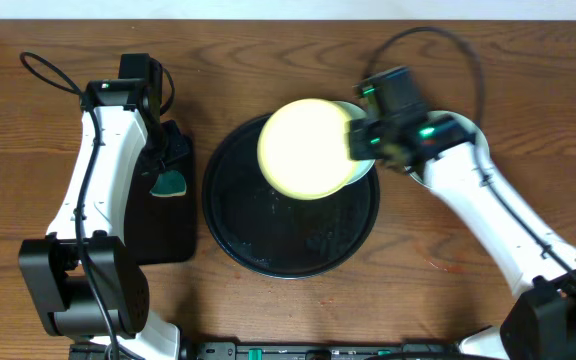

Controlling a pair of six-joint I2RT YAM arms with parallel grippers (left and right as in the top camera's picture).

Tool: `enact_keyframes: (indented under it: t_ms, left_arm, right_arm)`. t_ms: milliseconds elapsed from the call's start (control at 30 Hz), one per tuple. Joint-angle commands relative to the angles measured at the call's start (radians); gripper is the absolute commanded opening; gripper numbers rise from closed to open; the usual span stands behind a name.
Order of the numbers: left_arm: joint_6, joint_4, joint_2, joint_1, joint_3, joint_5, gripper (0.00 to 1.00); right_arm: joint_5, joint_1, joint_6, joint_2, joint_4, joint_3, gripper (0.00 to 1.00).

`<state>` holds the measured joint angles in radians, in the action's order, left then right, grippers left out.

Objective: Clean dirty plates on tray and stack at the side
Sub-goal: 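Set the yellow plate onto the green plate stack, release, then move right gripper to the last green plate and drag it to tray center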

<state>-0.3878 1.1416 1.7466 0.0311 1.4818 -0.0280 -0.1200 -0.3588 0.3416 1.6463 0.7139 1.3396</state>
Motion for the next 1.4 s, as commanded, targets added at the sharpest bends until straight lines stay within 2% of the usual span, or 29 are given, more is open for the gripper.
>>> enact_keyframes:
  t_ms: [0, 100, 200, 400, 700, 733, 800, 1000, 1100, 1233, 1367]
  left_arm:
    - [0.013, 0.002, -0.017, 0.002, 0.018, 0.002, 0.07]
    - [0.013, 0.002, -0.017, 0.002, 0.018, 0.002, 0.07]
    - [0.013, 0.002, -0.017, 0.002, 0.018, 0.002, 0.07]
    - [0.013, 0.002, -0.017, 0.002, 0.018, 0.002, 0.07]
    - [0.013, 0.002, -0.017, 0.002, 0.018, 0.002, 0.08]
    - [0.013, 0.002, -0.017, 0.002, 0.018, 0.002, 0.07]
    - [0.013, 0.002, -0.017, 0.002, 0.018, 0.002, 0.07]
    - [0.013, 0.002, -0.017, 0.002, 0.018, 0.002, 0.07]
    - [0.013, 0.002, -0.017, 0.002, 0.018, 0.002, 0.08]
    - [0.013, 0.002, -0.017, 0.002, 0.018, 0.002, 0.07]
    - [0.013, 0.002, -0.017, 0.002, 0.018, 0.002, 0.07]
  right_arm:
    - [-0.079, 0.195, 0.028, -0.03, 0.031, 0.019, 0.01]
    - [0.017, 0.368, 0.028, -0.024, 0.051, 0.019, 0.01]
    - [0.092, 0.466, 0.016, -0.01, 0.06, 0.016, 0.01]
    - [0.176, 0.548, 0.001, 0.069, 0.064, 0.005, 0.01]
    - [0.176, 0.55, -0.01, 0.215, 0.073, 0.005, 0.02]
    - [0.176, 0.55, -0.01, 0.214, 0.072, 0.005, 0.09]
    - [0.176, 0.55, -0.016, 0.204, 0.073, 0.011, 0.15]
    - [0.164, 0.542, -0.047, 0.162, 0.125, 0.057, 0.26]
    - [0.063, 0.522, -0.105, 0.14, 0.131, 0.077, 0.32]
    - [-0.195, 0.44, -0.175, 0.14, 0.087, 0.087, 0.37]
    - [-0.188, 0.296, -0.219, 0.151, -0.012, 0.087, 0.43]
